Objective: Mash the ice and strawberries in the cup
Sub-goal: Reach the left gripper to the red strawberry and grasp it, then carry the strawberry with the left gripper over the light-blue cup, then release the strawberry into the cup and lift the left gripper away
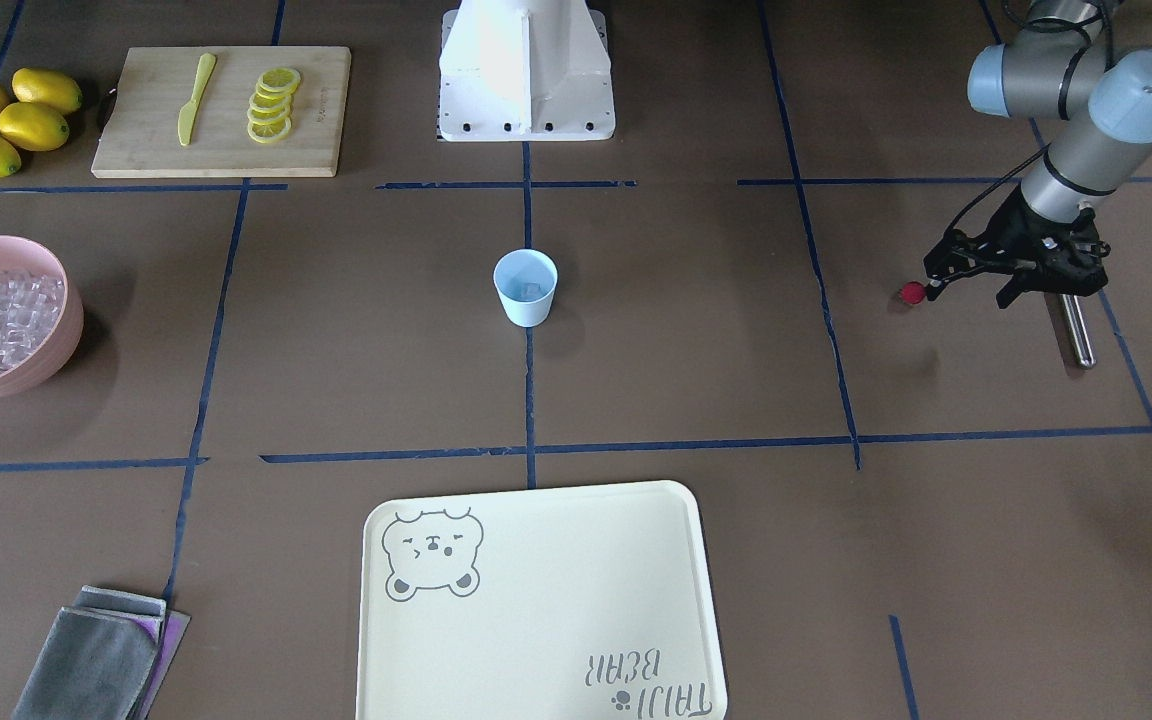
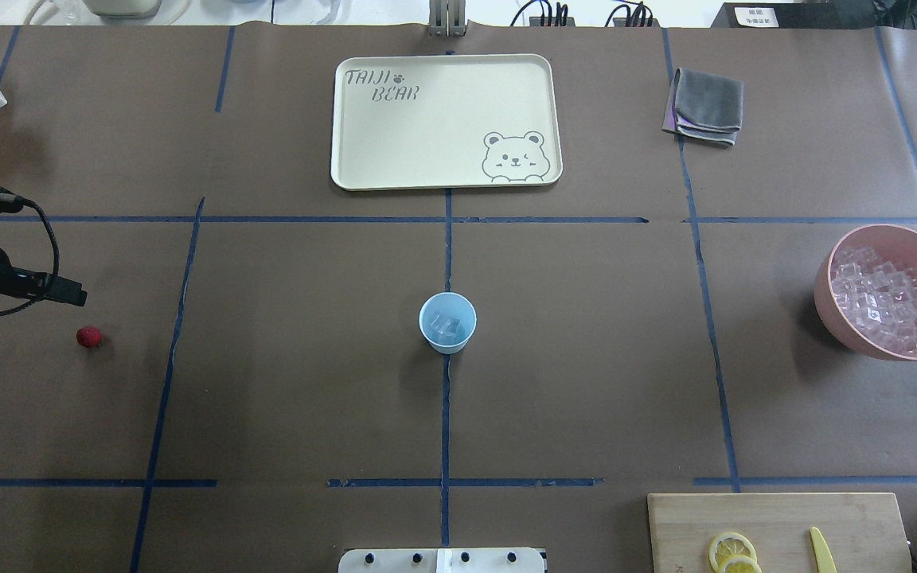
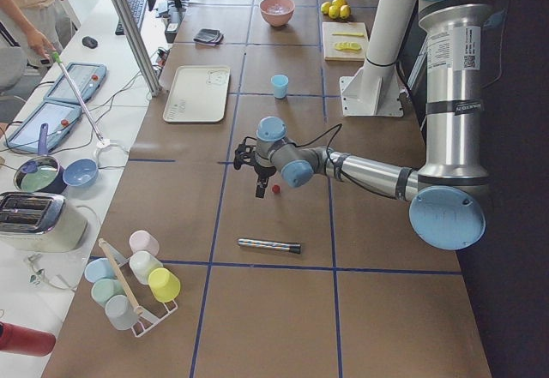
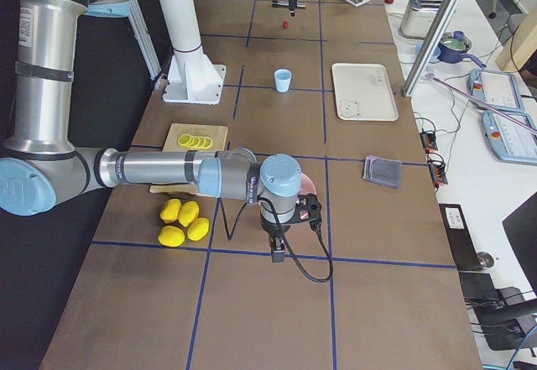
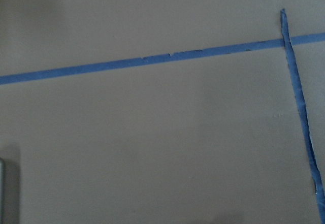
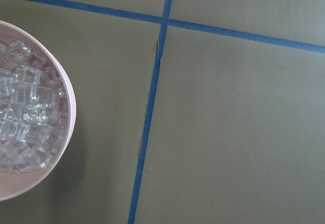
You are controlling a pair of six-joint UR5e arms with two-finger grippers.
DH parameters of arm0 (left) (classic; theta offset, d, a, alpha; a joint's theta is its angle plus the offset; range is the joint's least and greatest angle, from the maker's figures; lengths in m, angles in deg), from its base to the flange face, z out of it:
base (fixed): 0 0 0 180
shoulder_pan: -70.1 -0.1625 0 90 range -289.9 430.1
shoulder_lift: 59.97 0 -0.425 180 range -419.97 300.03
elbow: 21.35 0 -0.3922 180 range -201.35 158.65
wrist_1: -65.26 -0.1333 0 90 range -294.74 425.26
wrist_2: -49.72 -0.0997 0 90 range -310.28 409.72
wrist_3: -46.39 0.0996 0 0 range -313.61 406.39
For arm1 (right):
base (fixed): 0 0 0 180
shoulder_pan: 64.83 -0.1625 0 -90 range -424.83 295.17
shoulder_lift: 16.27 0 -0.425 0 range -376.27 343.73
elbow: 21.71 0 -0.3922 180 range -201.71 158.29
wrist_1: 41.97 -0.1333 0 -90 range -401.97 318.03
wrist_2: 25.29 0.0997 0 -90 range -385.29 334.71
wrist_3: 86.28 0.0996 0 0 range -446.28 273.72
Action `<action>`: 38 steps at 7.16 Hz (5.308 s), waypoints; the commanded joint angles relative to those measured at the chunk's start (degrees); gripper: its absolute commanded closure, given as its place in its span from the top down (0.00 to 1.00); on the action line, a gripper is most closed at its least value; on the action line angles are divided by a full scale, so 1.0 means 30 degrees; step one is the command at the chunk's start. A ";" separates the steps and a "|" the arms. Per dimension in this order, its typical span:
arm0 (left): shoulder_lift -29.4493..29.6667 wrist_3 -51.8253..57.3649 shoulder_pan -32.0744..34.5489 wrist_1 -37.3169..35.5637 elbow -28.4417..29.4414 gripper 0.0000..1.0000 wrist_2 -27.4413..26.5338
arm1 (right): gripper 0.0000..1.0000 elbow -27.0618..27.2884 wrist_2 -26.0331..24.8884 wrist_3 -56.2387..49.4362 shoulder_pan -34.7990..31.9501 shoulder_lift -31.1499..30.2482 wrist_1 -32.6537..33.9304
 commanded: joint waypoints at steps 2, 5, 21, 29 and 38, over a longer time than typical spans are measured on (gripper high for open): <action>0.0184 -0.0736 -0.1334 0.0787 0.0602 1.00 -0.0482 | 0.99 0.0004 0.0011 0.0000 0.0000 0.0011 0.0000; 0.0067 -0.0707 -0.1717 0.0758 0.0456 0.64 -0.0541 | 0.99 -0.0025 0.0011 0.0000 0.0000 -0.0018 0.0000; 1.8865 -0.8994 -0.6371 -1.5678 0.1146 0.02 -0.4580 | 0.99 -0.0054 0.0392 0.0146 0.0029 0.0158 0.0029; 1.7711 -0.7720 -0.7695 -1.5736 0.0375 0.99 -0.5199 | 0.99 -0.0083 0.0392 0.0146 0.0030 0.0216 0.0000; 0.4269 2.1053 1.2220 -1.5649 0.1505 1.00 0.7219 | 0.99 -0.0142 0.0363 0.0117 0.0030 0.0217 0.0000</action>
